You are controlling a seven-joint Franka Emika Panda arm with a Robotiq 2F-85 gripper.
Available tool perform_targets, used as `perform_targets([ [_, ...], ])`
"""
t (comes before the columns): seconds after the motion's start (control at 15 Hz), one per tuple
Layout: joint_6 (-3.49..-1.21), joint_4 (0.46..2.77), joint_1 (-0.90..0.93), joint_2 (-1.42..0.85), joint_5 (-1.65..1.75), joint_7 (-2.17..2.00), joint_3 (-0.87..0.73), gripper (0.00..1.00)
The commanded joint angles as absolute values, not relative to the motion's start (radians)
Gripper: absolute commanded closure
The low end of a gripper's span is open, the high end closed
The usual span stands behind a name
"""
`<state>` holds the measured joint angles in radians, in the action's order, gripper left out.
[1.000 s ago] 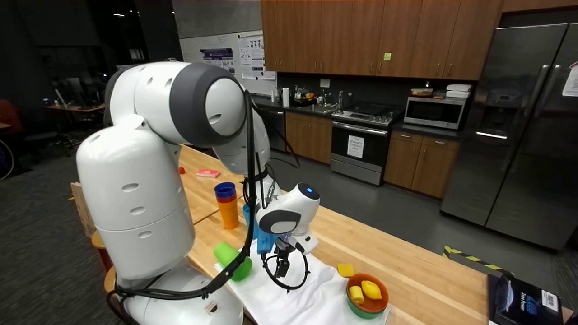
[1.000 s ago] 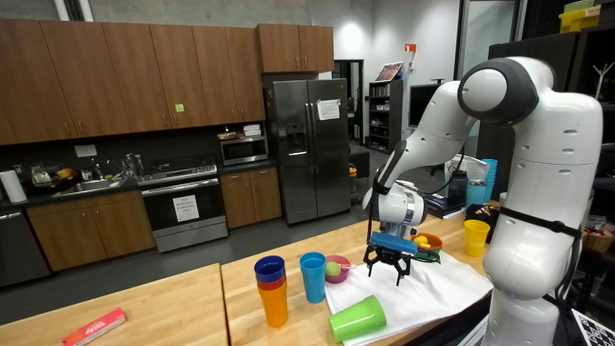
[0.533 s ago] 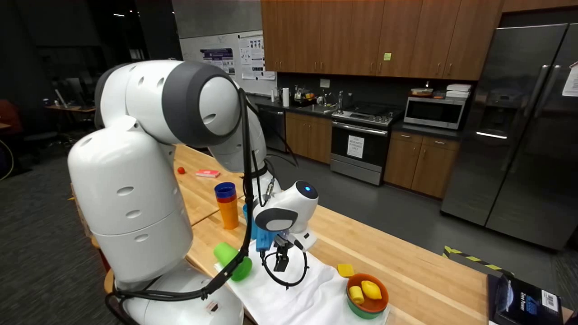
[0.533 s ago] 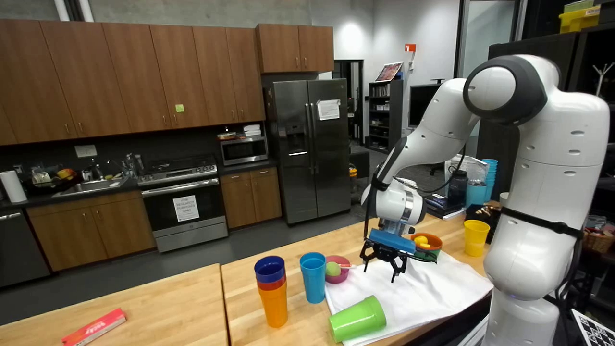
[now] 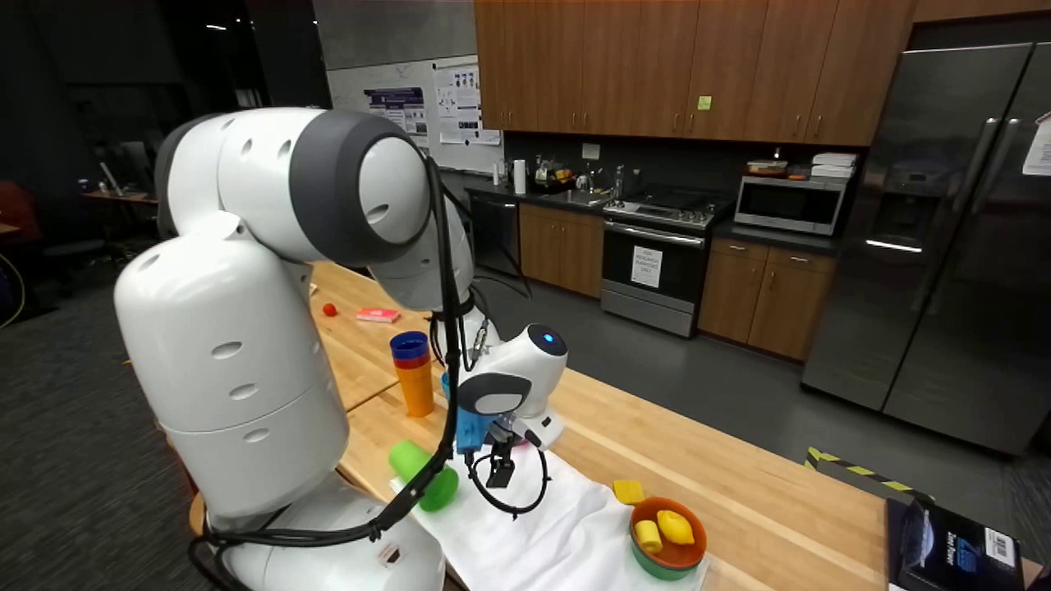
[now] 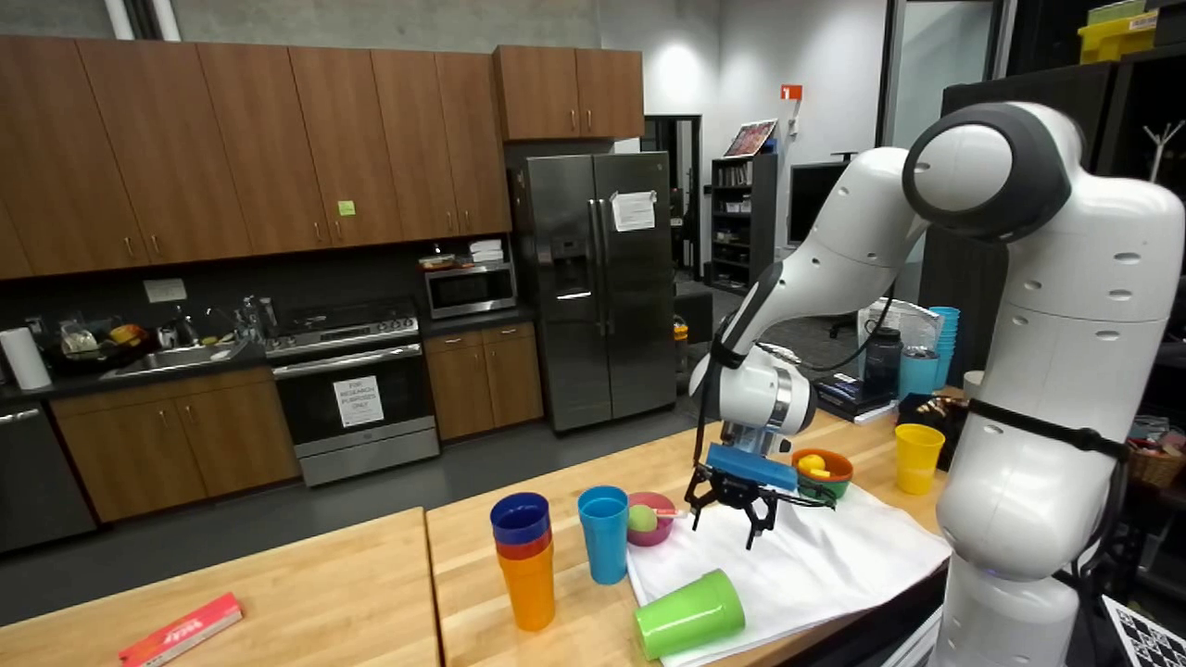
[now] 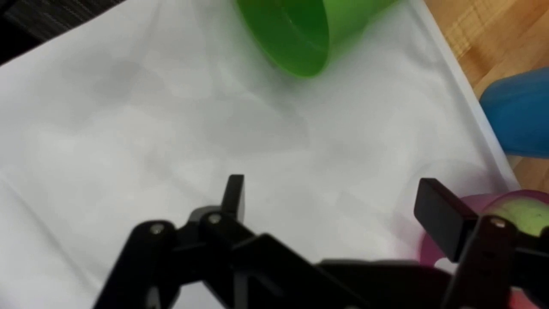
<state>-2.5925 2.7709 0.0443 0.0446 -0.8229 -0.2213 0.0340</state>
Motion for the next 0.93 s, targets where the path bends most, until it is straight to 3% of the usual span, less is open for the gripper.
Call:
perform_targets([
  [0.0, -2.556, 2.784, 0.057, 0.081, -0.822, -0.213, 0.048, 0.00],
  [0.87, -2.559, 2.784, 0.100, 0.079, -0.829, -0.227, 0.098, 0.00],
])
